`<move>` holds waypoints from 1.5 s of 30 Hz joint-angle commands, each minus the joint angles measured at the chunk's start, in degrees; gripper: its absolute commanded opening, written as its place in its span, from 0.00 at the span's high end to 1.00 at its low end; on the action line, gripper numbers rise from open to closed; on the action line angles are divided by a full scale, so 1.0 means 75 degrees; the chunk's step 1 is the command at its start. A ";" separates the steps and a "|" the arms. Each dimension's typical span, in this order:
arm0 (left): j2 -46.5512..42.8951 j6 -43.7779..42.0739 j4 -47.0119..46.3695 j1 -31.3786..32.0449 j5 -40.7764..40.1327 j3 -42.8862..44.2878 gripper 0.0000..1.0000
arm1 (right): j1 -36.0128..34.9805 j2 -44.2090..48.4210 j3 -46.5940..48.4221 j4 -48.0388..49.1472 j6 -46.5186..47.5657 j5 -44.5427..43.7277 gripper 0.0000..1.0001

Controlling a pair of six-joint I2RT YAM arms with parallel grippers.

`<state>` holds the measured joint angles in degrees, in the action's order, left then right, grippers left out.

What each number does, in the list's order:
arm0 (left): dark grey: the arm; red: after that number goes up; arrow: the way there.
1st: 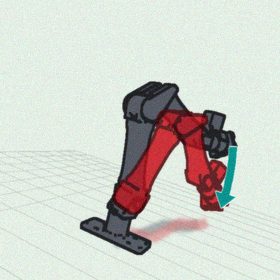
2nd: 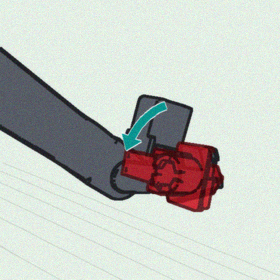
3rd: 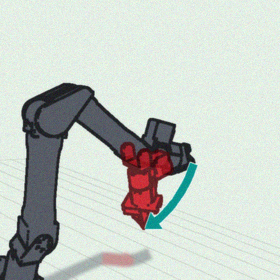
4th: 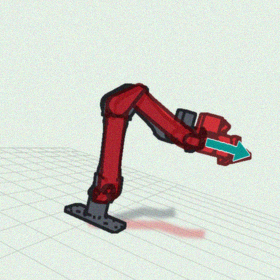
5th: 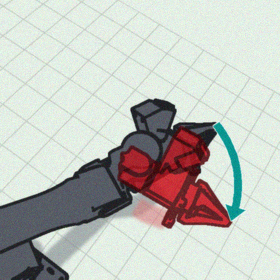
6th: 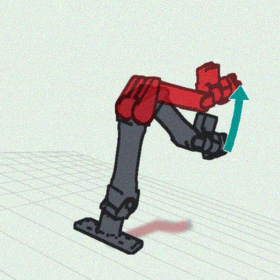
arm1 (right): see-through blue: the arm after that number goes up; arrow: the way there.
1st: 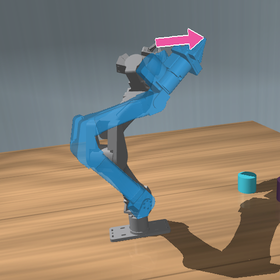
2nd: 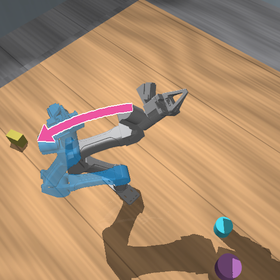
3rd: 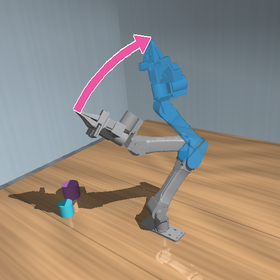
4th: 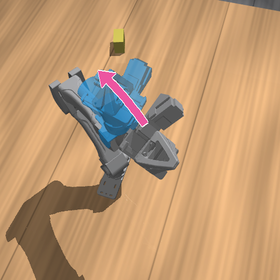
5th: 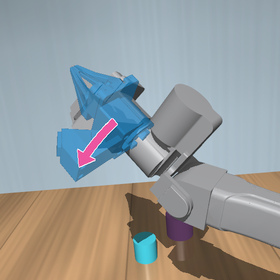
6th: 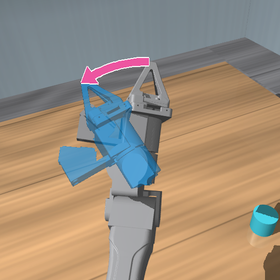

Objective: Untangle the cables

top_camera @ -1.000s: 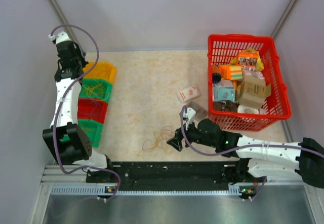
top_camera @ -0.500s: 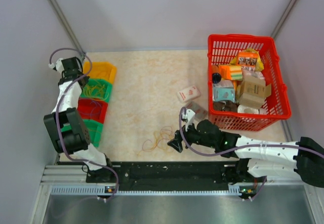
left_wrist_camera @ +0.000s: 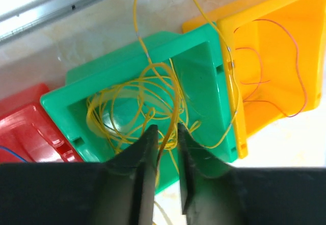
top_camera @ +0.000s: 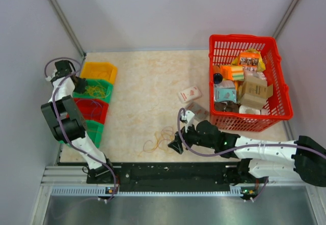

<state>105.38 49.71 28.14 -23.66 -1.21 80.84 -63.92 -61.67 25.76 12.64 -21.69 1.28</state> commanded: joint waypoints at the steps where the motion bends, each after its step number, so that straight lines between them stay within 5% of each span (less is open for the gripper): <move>1: -0.0771 0.0285 0.0162 -0.0033 0.0455 -0.0019 0.60 | 0.0074 -0.0098 0.0257 0.0388 -0.0084 0.0122 0.27; 6: -0.2002 0.0449 0.0162 -0.0033 0.0700 -0.0874 0.07 | 0.0074 -0.0156 0.0303 0.0412 -0.0166 0.0228 0.27; 8: -0.2541 0.0415 0.0138 -0.0021 0.0992 -0.1191 0.01 | 0.0074 -0.0191 0.0386 0.0284 -0.0190 0.0216 0.27; 13: -0.4144 -0.0180 0.0291 0.0854 0.1066 -0.1672 0.05 | 0.0074 -0.0600 0.0900 -0.0665 -0.0073 -0.0041 0.27; 16: -0.5492 -0.1303 0.0070 0.2493 0.0548 -0.2454 0.22 | 0.0097 -0.0870 0.1182 -0.1029 -0.0177 -0.0147 0.27; 18: -0.6313 -0.1927 -0.0550 0.3478 0.1329 -0.3426 0.37 | 0.0190 -0.0918 0.1288 -0.1169 -0.0621 -0.0509 0.27; 21: -0.7181 -0.2245 -0.0717 0.4312 0.2291 -0.4716 0.41 | 0.0401 -0.1128 0.1522 -0.1532 -0.1441 -0.0814 0.27; 27: -0.8144 -0.1896 -0.1207 0.5567 0.3383 -0.6452 0.49 | 0.0472 -0.1738 0.1594 -0.1312 -0.2029 -0.0370 0.52; 30: -0.7912 -0.1462 -0.1631 0.6199 0.3526 -0.6759 0.53 | 0.0484 -0.1855 0.1243 -0.0914 -0.2380 -0.0217 0.58; 33: -0.7198 -0.1227 -0.1701 0.6973 0.3245 -0.6654 0.38 | 0.0484 -0.2054 0.0949 -0.0550 -0.2650 0.0134 0.56; 36: -0.6483 -0.0981 -0.2145 0.7419 0.3081 -0.6618 0.37 | 0.0472 -0.2312 0.0948 -0.0245 -0.2639 0.0169 0.65; 43: -0.5438 -0.0675 -0.2533 0.7608 0.2402 -0.6455 0.50 | 0.0472 -0.2161 0.1113 -0.0524 -0.2428 0.0159 1.00; 45: -0.5310 -0.0780 -0.2743 0.7596 0.2282 -0.6384 0.55 | 0.0484 -0.1822 0.0984 -0.0677 -0.2312 0.0099 1.00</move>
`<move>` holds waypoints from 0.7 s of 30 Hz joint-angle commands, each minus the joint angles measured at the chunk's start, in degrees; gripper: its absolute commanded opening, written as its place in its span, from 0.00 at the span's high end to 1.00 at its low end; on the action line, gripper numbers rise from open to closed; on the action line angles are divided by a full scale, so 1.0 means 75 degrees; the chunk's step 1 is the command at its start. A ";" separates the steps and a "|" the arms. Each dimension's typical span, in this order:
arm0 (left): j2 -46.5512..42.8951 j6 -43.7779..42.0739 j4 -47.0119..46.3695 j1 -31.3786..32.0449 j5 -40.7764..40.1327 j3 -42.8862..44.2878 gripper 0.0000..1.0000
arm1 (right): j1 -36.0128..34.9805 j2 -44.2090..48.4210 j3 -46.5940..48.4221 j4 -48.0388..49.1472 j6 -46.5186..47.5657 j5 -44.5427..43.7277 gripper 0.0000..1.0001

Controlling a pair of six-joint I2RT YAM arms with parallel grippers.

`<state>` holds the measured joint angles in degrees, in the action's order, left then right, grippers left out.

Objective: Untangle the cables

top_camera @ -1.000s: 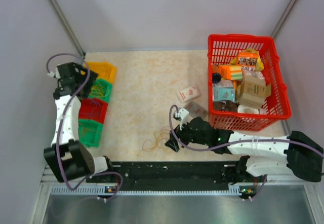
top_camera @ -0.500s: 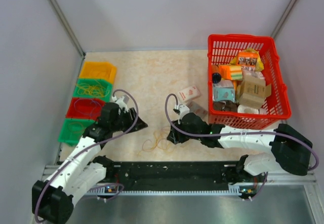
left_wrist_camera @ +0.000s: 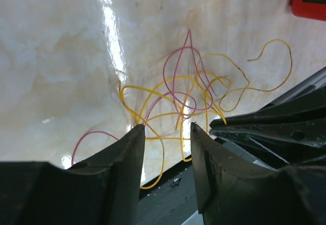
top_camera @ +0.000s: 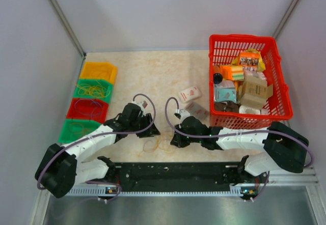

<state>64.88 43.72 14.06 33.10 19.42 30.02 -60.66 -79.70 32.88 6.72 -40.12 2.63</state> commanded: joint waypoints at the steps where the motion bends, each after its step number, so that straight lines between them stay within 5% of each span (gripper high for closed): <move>1: 0.0219 -0.0029 -0.0949 0.0028 -0.0341 0.0461 0.54 | 0.0049 0.0769 -0.0036 0.0077 0.0192 -0.0058 1.00; 6: 0.1320 -0.0111 -0.1440 0.0063 0.0586 0.0860 0.47 | 0.0049 0.1286 -0.0131 -0.0146 0.0462 0.0012 1.00; 14: 0.1977 -0.0755 -0.0717 0.0309 -0.0151 0.1727 0.59 | 0.0038 0.1404 -0.0294 -0.0029 0.0416 0.0059 1.00; 21: 0.2399 -0.1037 -0.0258 0.0520 -0.0516 0.1974 0.44 | 0.0038 0.1510 -0.0400 -0.0041 0.0427 -0.0023 1.00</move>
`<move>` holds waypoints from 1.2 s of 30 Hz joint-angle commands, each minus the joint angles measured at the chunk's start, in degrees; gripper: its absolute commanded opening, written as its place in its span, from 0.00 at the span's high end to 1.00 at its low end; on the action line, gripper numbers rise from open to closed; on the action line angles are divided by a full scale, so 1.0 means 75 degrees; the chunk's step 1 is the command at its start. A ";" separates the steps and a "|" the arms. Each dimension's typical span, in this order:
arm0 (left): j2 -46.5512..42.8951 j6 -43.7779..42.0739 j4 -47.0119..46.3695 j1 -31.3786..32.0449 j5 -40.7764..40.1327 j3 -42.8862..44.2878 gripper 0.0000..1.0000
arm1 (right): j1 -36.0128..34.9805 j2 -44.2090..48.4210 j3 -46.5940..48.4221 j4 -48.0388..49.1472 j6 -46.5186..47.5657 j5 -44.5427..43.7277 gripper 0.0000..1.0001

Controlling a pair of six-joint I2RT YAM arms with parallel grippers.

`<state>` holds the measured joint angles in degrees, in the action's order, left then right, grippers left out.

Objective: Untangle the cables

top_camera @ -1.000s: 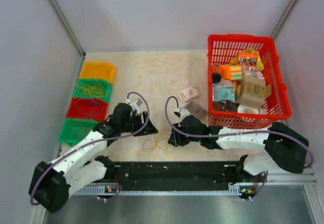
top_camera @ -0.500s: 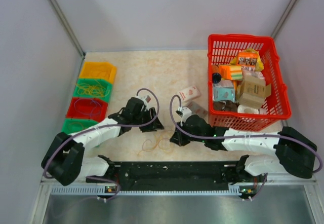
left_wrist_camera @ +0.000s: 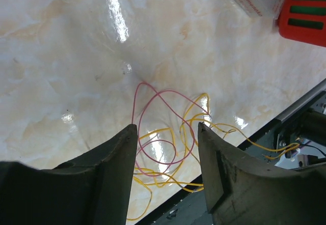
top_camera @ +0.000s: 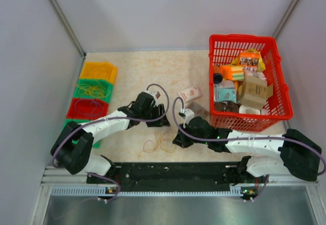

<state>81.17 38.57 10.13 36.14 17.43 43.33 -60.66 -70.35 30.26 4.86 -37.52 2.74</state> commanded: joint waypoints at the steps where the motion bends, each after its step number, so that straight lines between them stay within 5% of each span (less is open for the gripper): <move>1: 0.0368 -0.0349 0.0290 0.0115 -0.0180 0.0245 0.45 | 0.0038 0.0274 -0.0062 0.0230 0.0069 -0.0038 1.00; 12: 0.1038 -0.0396 0.0325 0.0220 -0.0133 0.0352 0.58 | 0.0049 0.0450 -0.0191 0.0219 0.0080 -0.0073 1.00; 17: 0.0476 -0.0419 0.0360 0.0337 -0.0379 0.0222 0.43 | 0.0049 0.0567 -0.0308 0.0207 0.0080 -0.0131 1.00; 20: 0.0474 -0.0385 0.0314 0.0337 -0.0286 0.0234 0.44 | 0.0038 0.0544 -0.0308 0.0254 0.0069 -0.0085 1.00; 24: 0.0895 -0.0384 0.0149 0.0349 0.0042 0.0351 0.60 | 0.0049 0.0555 -0.0261 0.0242 0.0092 -0.0061 1.00; 27: 0.1247 -0.0501 0.0313 0.0361 -0.0039 0.0655 0.81 | 0.0049 0.0567 -0.0226 0.0184 0.0104 -0.0096 1.00; 29: 0.1167 -0.0734 0.0919 0.0349 -0.0644 0.1041 1.00 | 0.0049 0.0567 -0.0238 0.0184 0.0115 -0.0131 1.00; 36: -0.1431 -0.2152 0.4330 0.0127 -0.5929 0.4506 1.00 | 0.0049 0.0029 0.0078 -0.0601 -0.0363 -0.1570 1.00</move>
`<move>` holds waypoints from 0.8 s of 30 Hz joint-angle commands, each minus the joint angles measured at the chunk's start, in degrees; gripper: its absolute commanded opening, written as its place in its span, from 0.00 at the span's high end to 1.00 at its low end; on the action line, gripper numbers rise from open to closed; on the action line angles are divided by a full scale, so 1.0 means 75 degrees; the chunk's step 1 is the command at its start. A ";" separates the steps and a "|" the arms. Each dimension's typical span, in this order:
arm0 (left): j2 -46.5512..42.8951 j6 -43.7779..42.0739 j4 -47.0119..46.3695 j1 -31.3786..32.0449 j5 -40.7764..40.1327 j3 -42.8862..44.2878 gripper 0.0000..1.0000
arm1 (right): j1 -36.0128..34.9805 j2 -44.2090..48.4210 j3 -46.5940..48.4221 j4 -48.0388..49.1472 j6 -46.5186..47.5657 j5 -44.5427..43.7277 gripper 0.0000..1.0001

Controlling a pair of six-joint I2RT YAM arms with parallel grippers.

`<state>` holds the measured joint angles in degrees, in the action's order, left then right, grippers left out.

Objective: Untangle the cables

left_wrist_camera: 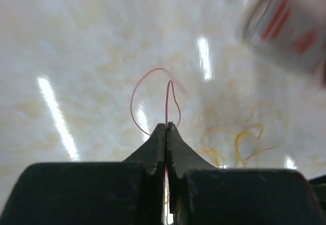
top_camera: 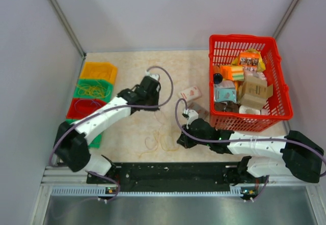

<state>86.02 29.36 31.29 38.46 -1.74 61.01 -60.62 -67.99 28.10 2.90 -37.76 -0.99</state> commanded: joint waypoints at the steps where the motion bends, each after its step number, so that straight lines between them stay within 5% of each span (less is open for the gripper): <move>1: -0.2558 -0.1113 0.1396 -0.0194 -0.3842 0.2548 1.00 | 0.0044 -0.0449 0.0367 -0.0328 -0.0553 -0.1330 1.00; 9: -0.5094 -0.2777 -0.1347 -0.0182 -0.3695 0.4272 1.00 | 0.0044 -0.1762 0.0683 -0.0328 -0.1411 -0.2258 1.00; 16: -0.3666 -0.3061 -0.0049 -0.0194 -0.3694 0.6735 1.00 | 0.0044 -0.1483 0.0543 -0.0328 -0.1259 -0.2048 1.00; 24: -0.3079 -0.2685 0.0820 -0.0275 -0.4947 0.5894 1.00 | 0.0044 -0.0393 -0.0370 0.0890 -0.0322 -0.0771 1.00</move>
<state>59.79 8.86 29.41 36.91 -32.27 109.47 -60.58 -74.65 27.22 3.53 -43.94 -11.20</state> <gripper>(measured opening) 0.010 0.007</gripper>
